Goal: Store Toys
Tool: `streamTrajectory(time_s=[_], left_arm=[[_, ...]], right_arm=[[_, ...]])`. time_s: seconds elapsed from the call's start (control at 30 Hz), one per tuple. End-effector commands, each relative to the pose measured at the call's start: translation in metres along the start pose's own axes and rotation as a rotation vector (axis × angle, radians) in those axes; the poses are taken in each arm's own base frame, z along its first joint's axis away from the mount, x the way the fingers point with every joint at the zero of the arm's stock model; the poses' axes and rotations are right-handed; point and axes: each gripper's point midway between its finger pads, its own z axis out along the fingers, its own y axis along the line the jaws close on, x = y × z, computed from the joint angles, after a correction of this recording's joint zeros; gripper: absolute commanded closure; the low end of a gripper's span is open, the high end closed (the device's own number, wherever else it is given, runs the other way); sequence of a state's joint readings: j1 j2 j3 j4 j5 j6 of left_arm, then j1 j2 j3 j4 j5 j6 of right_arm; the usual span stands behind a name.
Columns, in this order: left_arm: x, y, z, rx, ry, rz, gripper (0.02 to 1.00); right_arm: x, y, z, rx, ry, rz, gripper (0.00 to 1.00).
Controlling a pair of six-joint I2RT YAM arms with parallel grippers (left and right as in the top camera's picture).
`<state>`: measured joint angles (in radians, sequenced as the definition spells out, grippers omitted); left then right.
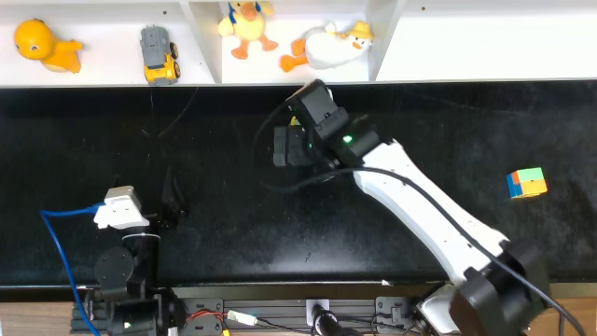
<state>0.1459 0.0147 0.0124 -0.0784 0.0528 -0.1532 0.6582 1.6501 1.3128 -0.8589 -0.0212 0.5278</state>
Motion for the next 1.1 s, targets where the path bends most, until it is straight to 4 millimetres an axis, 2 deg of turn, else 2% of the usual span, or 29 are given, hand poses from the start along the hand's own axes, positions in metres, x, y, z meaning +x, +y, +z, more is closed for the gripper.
streamTrajectory(time_s=[0.03,0.27,0.5,0.73,1.0,1.1], left_arm=[[-0.001,-0.002,0.000,0.012,-0.007,0.023,0.020],[-0.001,-0.002,0.000,0.012,-0.008,0.023,0.020],[-0.001,-0.002,0.000,0.012,-0.008,0.023,0.023],[-0.001,-0.002,0.000,0.012,-0.008,0.023,0.020],[-0.001,-0.002,0.000,0.012,-0.008,0.023,0.020],[-0.001,-0.002,0.000,0.012,-0.008,0.023,0.020]], right_arm=[[-0.004,0.001,0.014,0.033,0.006,0.089,0.003],[0.010,-0.012,0.051,0.111,0.085,0.194,0.001],[0.008,-0.016,0.074,0.156,0.105,0.191,0.012],[0.006,-0.024,0.086,0.192,0.104,0.109,0.148],[0.011,-0.028,0.111,0.206,0.132,0.061,0.154],[0.013,-0.030,0.118,0.212,0.140,0.057,0.244]])
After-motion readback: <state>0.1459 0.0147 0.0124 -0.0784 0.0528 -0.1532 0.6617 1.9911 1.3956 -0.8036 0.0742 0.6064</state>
